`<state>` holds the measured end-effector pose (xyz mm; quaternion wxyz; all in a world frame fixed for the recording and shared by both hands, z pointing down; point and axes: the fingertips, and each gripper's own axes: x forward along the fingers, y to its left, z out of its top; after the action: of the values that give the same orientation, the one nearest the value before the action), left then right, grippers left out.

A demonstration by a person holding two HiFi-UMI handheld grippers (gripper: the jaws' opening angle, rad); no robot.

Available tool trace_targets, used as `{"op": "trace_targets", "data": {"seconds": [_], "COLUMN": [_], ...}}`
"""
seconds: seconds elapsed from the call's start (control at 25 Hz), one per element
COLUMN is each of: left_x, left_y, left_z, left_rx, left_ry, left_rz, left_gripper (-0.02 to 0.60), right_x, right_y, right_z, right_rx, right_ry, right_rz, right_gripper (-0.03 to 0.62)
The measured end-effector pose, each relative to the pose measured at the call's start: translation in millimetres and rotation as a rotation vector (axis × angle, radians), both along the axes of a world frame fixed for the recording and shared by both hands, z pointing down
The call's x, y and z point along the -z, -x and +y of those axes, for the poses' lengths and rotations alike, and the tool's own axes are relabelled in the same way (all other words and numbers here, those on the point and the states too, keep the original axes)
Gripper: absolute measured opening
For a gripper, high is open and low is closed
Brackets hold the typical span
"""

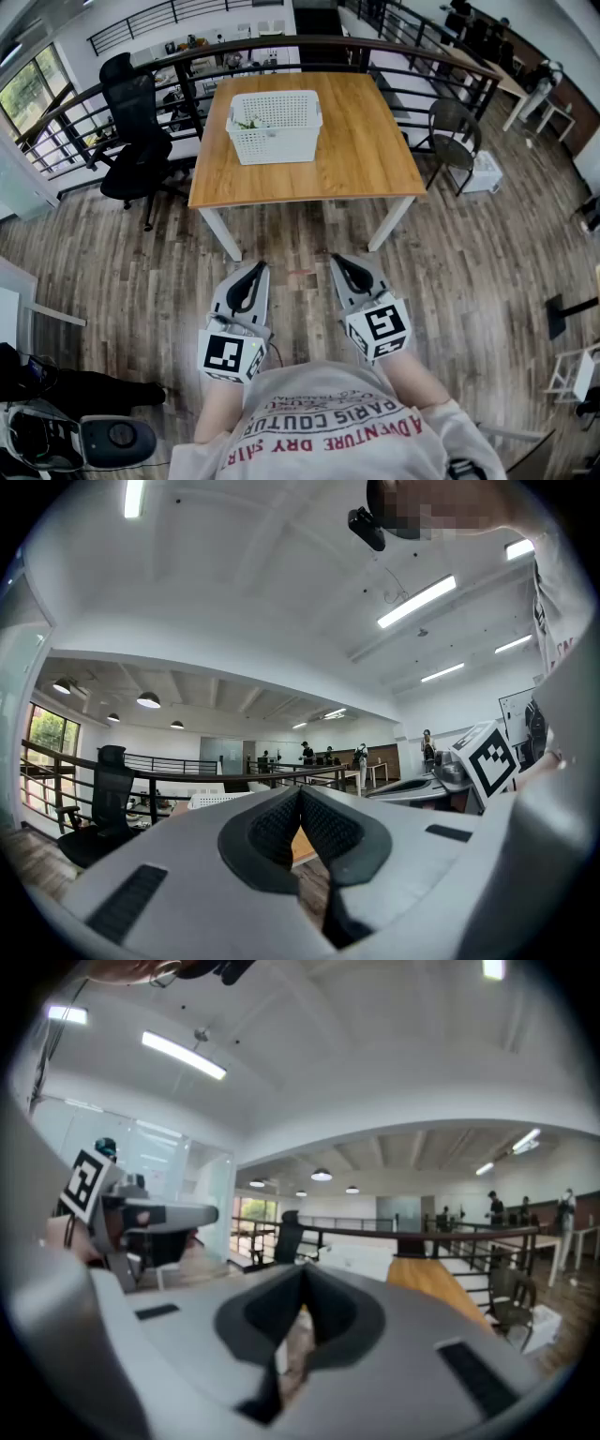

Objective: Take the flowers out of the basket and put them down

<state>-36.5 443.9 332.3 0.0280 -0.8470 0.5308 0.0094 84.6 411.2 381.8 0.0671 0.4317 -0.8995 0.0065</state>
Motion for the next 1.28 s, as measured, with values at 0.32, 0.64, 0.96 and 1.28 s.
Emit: {"op": "trace_targets", "data": {"seconds": [0.32,0.64,0.96,1.28], "left_x": [-3.5,-19.4,-32.5,-43.9], "left_y": [11.5,41.6,84.6,90.0], "left_z": [-0.8,8.8,10.0,-33.6], "left_rx": [-0.014,-0.032,-0.007,0.051], "left_ry": [0.007,0.026,0.082,0.116], "left_rz": [0.004,0.018,0.069,0.044], "left_gripper": [0.026,0.026,0.026,0.026], "right_x": [-1.1,-11.3,-22.4,-32.6], "right_y": [13.9,39.0,79.7,95.8], "right_z": [1.7,9.4,10.5,-38.1], "right_rx": [-0.006,-0.026,-0.002,0.073], "right_ry": [-0.005,0.009,0.029,0.037], "right_rz": [0.020,-0.003,0.020,0.024], "right_gripper": [0.028,0.028,0.028,0.028]}}
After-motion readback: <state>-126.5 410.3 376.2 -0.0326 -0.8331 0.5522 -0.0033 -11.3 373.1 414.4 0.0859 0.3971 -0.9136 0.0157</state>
